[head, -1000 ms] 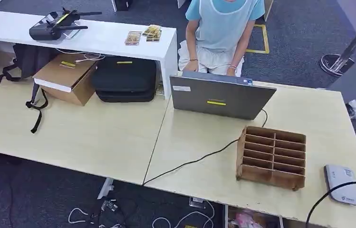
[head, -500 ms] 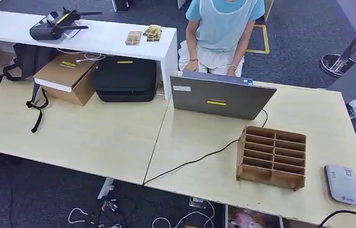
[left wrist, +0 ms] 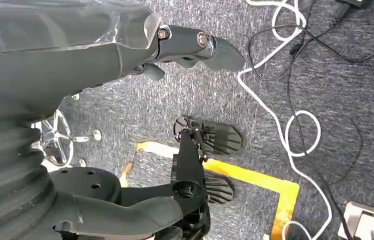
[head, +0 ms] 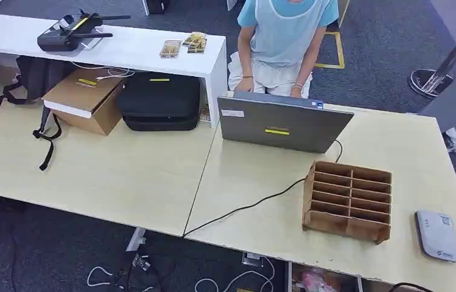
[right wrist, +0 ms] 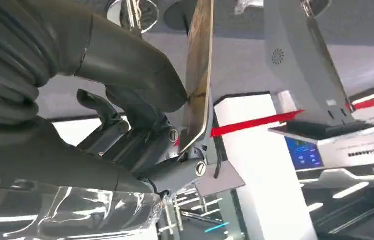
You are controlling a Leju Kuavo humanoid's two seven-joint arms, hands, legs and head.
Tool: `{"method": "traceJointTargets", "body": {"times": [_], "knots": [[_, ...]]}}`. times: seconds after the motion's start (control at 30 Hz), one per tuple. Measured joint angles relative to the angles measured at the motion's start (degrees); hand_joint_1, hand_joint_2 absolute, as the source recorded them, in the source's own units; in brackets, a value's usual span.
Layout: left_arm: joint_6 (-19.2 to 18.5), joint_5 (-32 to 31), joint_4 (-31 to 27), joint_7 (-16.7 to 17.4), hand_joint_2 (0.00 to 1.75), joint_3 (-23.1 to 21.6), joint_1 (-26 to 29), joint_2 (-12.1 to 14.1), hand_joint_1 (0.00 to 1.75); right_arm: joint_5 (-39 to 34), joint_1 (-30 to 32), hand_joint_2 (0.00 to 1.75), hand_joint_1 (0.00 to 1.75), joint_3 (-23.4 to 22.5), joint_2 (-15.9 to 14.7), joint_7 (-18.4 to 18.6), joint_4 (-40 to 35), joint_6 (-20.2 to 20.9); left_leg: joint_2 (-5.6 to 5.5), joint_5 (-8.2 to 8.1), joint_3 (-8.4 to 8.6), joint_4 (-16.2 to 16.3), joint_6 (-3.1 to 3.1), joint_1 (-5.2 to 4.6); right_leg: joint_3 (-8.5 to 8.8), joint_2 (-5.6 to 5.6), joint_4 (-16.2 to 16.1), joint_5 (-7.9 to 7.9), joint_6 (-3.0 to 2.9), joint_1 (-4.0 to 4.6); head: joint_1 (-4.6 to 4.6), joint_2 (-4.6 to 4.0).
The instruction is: Pass the card to the sensor for recognition and then transmit it.
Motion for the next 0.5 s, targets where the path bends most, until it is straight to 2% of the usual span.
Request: {"method": "traceJointTargets", "body": {"times": [0.27,0.4,0.5], "knots": [[0.0,0.53,0.0,0.0,1.75,1.16,-0.12,-0.11,0.0,2.91,-3.98,1.75,1.75,3.91,2.51,1.25,3.85,1.73,0.12,0.0,0.03,0.0,0.0,0.01,-0.01,0.15,0.01,0.0,-0.01,0.01,0.0,0.0],[0.24,0.63,0.0,0.0,1.75,1.77,-0.06,-0.35,0.0,-2.41,-6.71,1.75,1.75,5.05,4.89,0.37,7.59,1.44,0.03,0.02,0.01,0.0,0.02,0.01,0.0,0.0,0.01,0.0,-0.01,0.02,0.0,0.0],[0.7,0.7,0.0,0.0,1.75,2.4,-0.12,-0.52,0.0,-7.51,-8.58,1.75,1.75,5.18,6.66,-0.83,10.71,-0.98,0.07,0.02,0.02,0.0,0.02,0.01,-0.01,0.05,0.02,0.01,-0.01,0.02,0.0,0.0]]}}
